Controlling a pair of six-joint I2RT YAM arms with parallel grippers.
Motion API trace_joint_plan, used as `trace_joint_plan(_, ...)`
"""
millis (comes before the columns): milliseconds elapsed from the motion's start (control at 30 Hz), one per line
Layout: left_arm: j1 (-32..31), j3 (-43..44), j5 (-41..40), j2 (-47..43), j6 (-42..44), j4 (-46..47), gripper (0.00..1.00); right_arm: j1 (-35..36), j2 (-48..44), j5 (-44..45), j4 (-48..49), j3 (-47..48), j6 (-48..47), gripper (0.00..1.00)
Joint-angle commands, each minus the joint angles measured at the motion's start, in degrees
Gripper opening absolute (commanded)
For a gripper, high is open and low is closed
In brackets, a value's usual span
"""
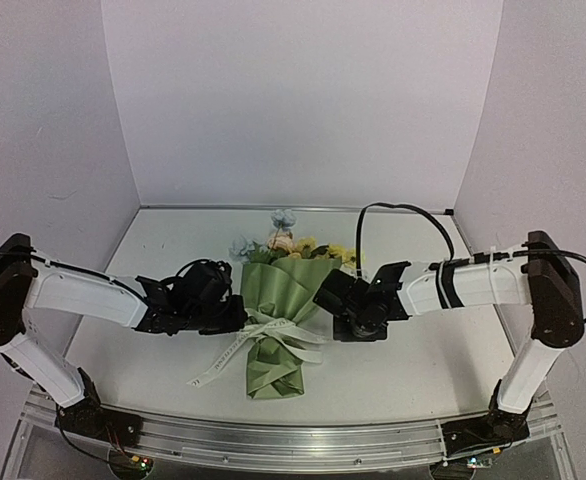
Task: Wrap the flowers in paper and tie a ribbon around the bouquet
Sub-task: Tie the half-tied ribbon around the folded bouquet.
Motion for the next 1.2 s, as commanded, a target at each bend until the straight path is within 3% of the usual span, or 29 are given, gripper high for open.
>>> trace_joint_plan(0,0.27,4.05,0.16,1.26,-1.81,0.90,0.00,-0.33,-6.82,0.21,-0.16,-2.80,-0.97,0.40)
trace_joint_plan(200,0.31,4.95,0.91,1.59,-2.48,-1.14,0.00,3.21,-13.99,-5.11,9.79,-9.33,-8.66,0.56)
trace_joint_plan(400,0.27,5.76,1.16,2.10,-2.32,-2.49,0.00,9.37,-5.40,-8.23,14.57,-6.54,-14.03,0.55)
trace_joint_plan(733,0.27,6.47,1.19,2.04,-1.84,-4.15,0.00,10.21,0.70,-9.11,21.86,-7.55,-15.12,0.57)
trace_joint_plan(1000,0.27,6.72,0.76,1.64,-1.67,-4.91,0.00,10.21,2.87,-3.17,21.99,-7.44,-13.37,0.46)
trace_joint_plan(1167,0.27,6.56,0.39,1.29,-1.55,-5.27,0.00,10.21,0.38,1.62,20.91,-8.09,-12.04,0.21)
